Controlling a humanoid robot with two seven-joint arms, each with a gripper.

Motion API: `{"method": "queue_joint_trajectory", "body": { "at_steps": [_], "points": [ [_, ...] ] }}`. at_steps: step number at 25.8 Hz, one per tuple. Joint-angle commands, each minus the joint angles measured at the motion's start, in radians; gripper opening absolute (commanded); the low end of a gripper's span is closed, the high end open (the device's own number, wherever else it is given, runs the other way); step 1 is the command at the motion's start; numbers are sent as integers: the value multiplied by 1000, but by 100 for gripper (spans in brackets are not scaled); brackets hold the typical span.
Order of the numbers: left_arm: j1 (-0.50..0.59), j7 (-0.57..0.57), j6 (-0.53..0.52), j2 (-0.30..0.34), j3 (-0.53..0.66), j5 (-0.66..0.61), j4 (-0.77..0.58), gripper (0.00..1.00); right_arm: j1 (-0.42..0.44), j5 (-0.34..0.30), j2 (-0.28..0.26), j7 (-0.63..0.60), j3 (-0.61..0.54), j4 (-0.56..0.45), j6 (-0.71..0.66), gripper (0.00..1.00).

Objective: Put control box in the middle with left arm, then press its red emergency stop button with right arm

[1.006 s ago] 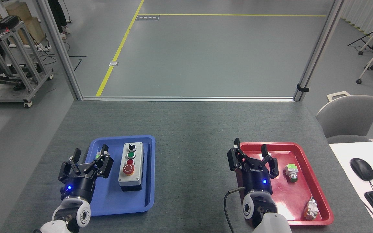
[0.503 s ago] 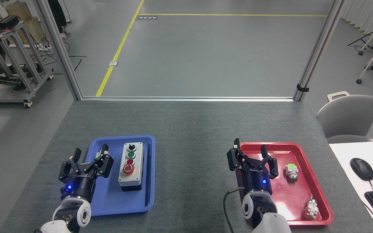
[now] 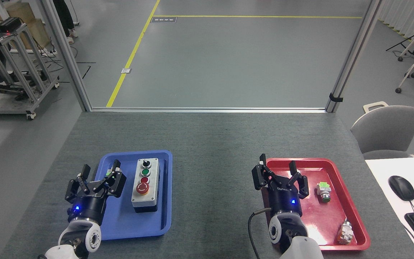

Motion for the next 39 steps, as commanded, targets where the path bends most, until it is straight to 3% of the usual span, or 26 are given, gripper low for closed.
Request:
{"method": "queue_joint_trajectory", "body": {
  "at_steps": [1, 23, 29, 34, 39],
  "points": [
    [0, 0, -2, 0, 0, 0, 0, 99, 1, 0, 0, 0, 0, 0, 0, 99],
    [0, 49, -9, 11, -6, -25, -5, 99, 3, 0, -5, -1, 3, 0, -5, 99],
    [51, 49, 0, -1, -14, -159, -49, 99, 6, -1, -8, 5, -8, -5, -3, 99],
    [101, 49, 72, -43, -69, -272, -83, 99, 13, -2, -9, 9, -12, -16, -3, 99],
    [117, 47, 170, -44, -173, -281, -48, 99, 15, -2, -8, 9, -12, -14, -2, 99]
  ]
}}
